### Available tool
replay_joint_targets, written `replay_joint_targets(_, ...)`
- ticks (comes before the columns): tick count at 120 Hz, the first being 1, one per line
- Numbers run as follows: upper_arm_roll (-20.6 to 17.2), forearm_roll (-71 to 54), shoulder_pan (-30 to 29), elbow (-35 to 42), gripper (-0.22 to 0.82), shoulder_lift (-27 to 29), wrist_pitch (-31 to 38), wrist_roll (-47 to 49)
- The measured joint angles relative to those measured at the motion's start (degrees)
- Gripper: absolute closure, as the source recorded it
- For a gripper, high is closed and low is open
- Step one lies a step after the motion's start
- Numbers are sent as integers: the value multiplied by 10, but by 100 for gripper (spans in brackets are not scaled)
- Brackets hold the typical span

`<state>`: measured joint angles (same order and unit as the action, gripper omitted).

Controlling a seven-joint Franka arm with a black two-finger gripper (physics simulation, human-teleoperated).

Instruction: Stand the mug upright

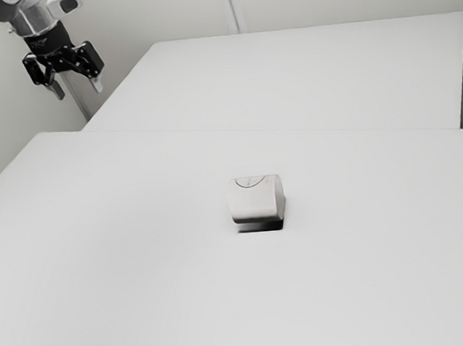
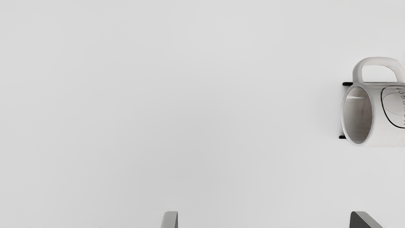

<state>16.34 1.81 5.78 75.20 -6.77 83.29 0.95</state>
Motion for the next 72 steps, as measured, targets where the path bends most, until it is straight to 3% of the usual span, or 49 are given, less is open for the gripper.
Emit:
replay_joint_targets(18, 5, 9, 14, 24, 1, 6, -6, 1)
replay_joint_targets(32, 9, 78, 14, 133, 1, 6, 35, -5)
replay_joint_targets(51, 36, 265, 9, 299, 1, 8, 142, -55)
replay_joint_targets(72, 59, 517, 6, 443, 1, -2, 256, -184)
